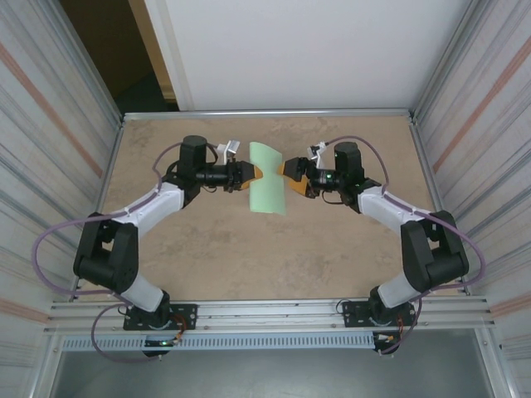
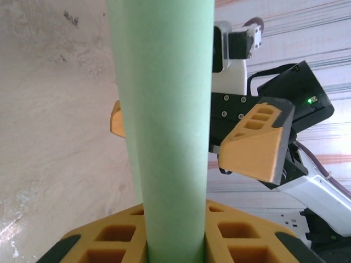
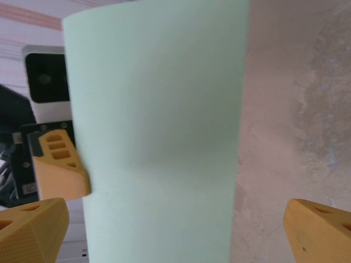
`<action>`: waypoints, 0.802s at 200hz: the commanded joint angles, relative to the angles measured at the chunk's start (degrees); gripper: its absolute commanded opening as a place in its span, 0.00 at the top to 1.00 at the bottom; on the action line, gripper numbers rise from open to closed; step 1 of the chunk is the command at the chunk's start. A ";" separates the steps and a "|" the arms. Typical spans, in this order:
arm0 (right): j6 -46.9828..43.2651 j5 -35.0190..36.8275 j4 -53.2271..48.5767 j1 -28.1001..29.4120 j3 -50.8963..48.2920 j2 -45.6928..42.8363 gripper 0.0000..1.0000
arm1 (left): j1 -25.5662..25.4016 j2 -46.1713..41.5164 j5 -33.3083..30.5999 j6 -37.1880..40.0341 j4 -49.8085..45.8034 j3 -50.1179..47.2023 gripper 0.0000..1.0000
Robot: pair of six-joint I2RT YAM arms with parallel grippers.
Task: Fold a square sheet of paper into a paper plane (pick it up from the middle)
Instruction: First fold in half a square sheet of paper at the center of the table.
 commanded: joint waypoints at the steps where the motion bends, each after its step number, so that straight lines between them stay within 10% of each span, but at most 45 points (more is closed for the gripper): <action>1: 2.97 -3.93 5.77 0.94 2.23 1.51 0.00 | 0.51 0.83 3.85 -1.70 2.39 2.03 0.76; 77: 6.08 -6.87 11.34 -0.23 1.42 2.90 0.22 | 3.39 1.58 3.75 -0.98 1.35 -0.78 0.76; 160: -4.38 0.56 -5.92 0.23 3.26 0.06 0.85 | 4.23 4.45 0.44 6.81 -7.48 -1.24 0.77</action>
